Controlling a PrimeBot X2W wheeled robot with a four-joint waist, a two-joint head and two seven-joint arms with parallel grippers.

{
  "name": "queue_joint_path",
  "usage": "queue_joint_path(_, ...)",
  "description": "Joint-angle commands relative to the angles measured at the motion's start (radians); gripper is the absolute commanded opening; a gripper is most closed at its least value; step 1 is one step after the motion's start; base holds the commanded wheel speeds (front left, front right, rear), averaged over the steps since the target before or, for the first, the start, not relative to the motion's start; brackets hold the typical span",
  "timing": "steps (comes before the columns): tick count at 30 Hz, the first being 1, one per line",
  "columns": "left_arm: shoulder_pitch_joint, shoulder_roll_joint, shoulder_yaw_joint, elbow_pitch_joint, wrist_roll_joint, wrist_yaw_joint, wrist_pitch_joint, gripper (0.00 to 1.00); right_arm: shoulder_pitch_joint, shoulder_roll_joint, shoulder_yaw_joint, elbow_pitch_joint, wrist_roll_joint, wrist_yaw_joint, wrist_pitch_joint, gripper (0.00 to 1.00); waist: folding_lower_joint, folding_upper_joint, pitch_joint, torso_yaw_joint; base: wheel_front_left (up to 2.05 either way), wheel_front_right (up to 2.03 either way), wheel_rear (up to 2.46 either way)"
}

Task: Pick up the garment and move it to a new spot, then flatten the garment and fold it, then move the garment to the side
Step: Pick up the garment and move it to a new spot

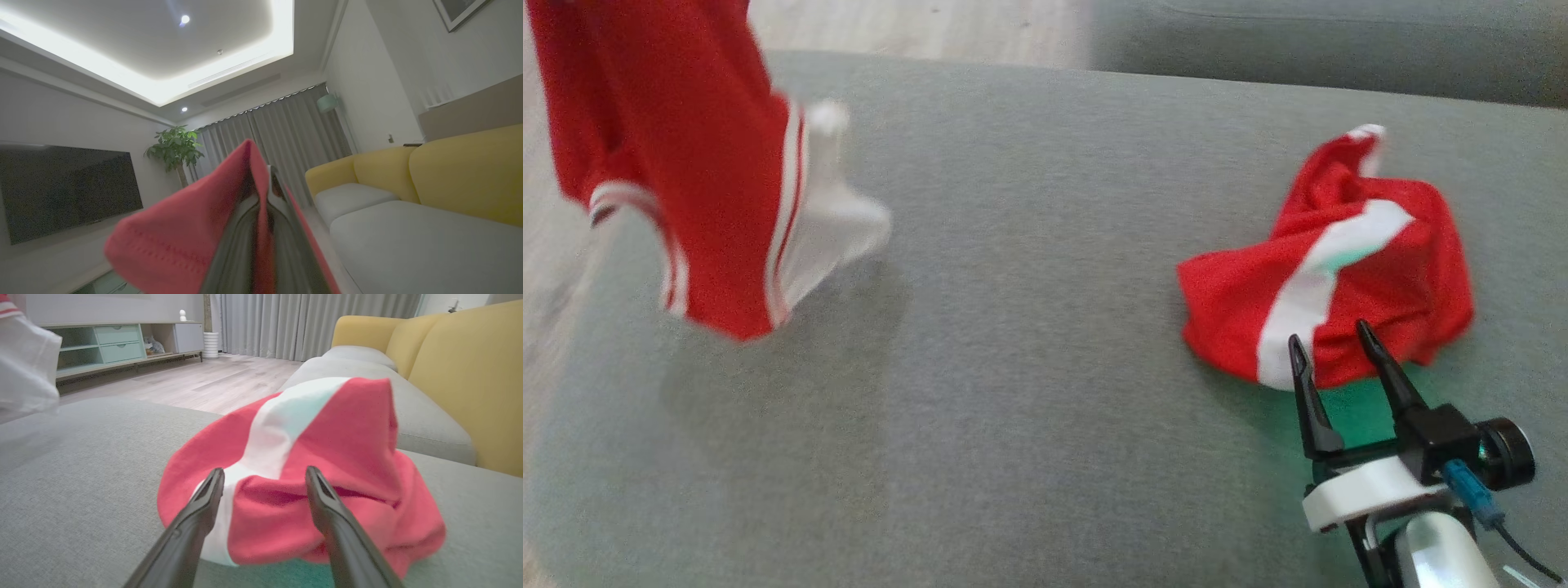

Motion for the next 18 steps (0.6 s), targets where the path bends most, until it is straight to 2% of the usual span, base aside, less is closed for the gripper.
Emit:
queue_joint_path(1, -0.024, 0.053, 0.042, -0.020, -0.010, 0.007, 0.002, 0.00, -0.007, -0.003, 0.024, -0.027, -0.007, -0.001, 0.000, 1.00, 0.0001, -0.0001, 0.004, 0.043, 0.00, 0.00, 0.00)
queue_joint_path(5, 0.039, 0.075, 0.062, -0.008, -0.032, 0.020, -0.014, 0.00, -0.004, -0.003, 0.023, -0.026, -0.030, -0.001, 0.000, 1.00, 0.0001, -0.0001, 0.025, 0.086, 0.00, 0.00, 0.00)
queue_joint_path(9, 0.127, 0.068, 0.069, 0.011, -0.066, 0.026, -0.019, 0.00, -0.005, -0.003, 0.017, -0.026, -0.050, -0.001, 0.000, 1.00, 0.0001, -0.0001, 0.046, 0.116, 0.00, 0.00, 0.00)
queue_joint_path(13, 0.258, 0.031, 0.080, 0.045, -0.136, 0.027, -0.008, 0.00, -0.010, -0.013, 0.015, -0.030, -0.063, -0.001, 0.000, 1.00, 0.0001, -0.0001, 0.072, 0.132, 0.00, 0.00, 0.00)
queue_joint_path(18, 0.456, -0.047, 0.087, 0.118, -0.222, 0.029, -0.017, 0.00, -0.020, -0.028, 0.020, -0.032, -0.067, -0.001, 0.000, 1.00, 0.0001, -0.0001, 0.091, 0.130, 0.00, 0.00, 0.00)
